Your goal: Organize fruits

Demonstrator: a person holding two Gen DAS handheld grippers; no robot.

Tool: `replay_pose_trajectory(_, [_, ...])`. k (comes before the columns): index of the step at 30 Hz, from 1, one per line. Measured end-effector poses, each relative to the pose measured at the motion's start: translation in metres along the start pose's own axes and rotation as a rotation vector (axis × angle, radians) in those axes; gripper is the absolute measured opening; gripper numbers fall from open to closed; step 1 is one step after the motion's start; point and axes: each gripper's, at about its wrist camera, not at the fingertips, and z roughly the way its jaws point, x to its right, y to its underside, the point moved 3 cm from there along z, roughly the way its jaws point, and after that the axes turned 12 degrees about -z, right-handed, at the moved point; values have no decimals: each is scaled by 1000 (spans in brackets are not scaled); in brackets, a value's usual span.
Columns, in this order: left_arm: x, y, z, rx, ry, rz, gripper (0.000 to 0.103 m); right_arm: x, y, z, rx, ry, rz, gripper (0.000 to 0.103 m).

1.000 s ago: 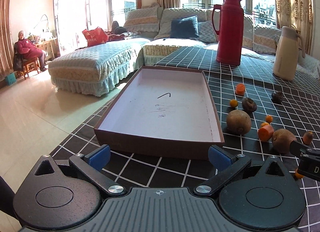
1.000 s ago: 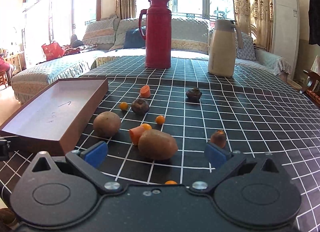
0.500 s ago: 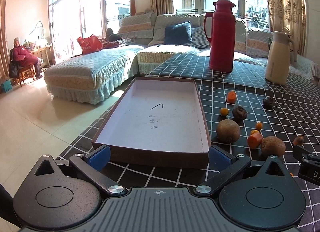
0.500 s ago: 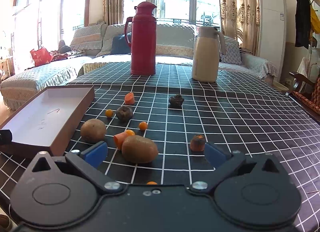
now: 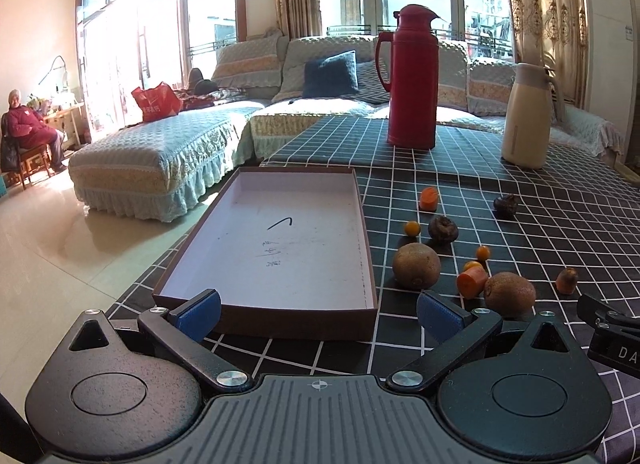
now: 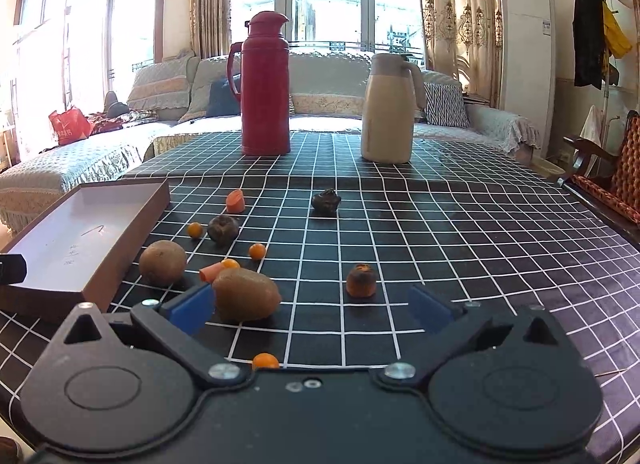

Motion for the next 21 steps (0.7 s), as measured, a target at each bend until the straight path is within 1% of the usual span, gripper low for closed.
replay_pose_trajectory(11, [10,3,-1,15,-12,18,103,-2,3,-2,7,-2,-51,103])
replay_pose_trajectory(13, [12,5,-4,27,-8,32,103,-2,3,-4,11,-8,-49,103])
replay_pose_trajectory(17, [13,5,-12,84,6,35,103,-2,2,-10,47,-9,-48,103])
replay_pose_trajectory(19, [12,4,-15,90,24,34,103,-3,2,-11,54,-2,-61,103])
replay_pose_trajectory(21, [14,3,-13,84,29,42,103,-4,3,-8,41,2,-74,103])
